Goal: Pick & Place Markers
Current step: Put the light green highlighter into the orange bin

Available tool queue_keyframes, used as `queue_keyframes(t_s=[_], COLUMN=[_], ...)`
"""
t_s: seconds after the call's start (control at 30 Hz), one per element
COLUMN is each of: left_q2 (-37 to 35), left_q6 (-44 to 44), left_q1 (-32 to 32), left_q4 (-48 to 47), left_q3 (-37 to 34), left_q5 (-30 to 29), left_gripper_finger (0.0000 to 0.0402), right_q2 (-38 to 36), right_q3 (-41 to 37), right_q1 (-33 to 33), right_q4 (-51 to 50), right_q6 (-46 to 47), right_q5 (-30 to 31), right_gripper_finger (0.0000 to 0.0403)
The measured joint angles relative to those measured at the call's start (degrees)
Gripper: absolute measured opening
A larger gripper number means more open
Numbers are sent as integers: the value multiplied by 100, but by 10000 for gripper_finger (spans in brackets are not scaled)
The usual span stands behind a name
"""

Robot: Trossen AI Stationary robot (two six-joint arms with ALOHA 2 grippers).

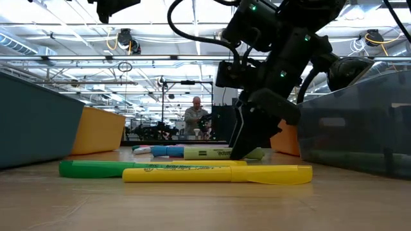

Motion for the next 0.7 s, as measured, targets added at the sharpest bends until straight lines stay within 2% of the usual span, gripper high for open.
queue_keyframes(t_s=[0.17,0.33,0.7], left_q2=[-1,0,-1], left_q6=[0,0,0], left_q1=[0,0,1], left_q4=[0,0,0], left_q3=[0,0,0], left_q5=[1,1,1], left_gripper_finger=[282,282,282], right_q2=[-4,-4,0], right_q3=[4,4,-4], right_q1=[-2,-2,-2], right_q4=[-54,-79,-96], right_q6=[98,87,72], right_q5=[-278,-277,-293], right_gripper_finger=[216,208,125])
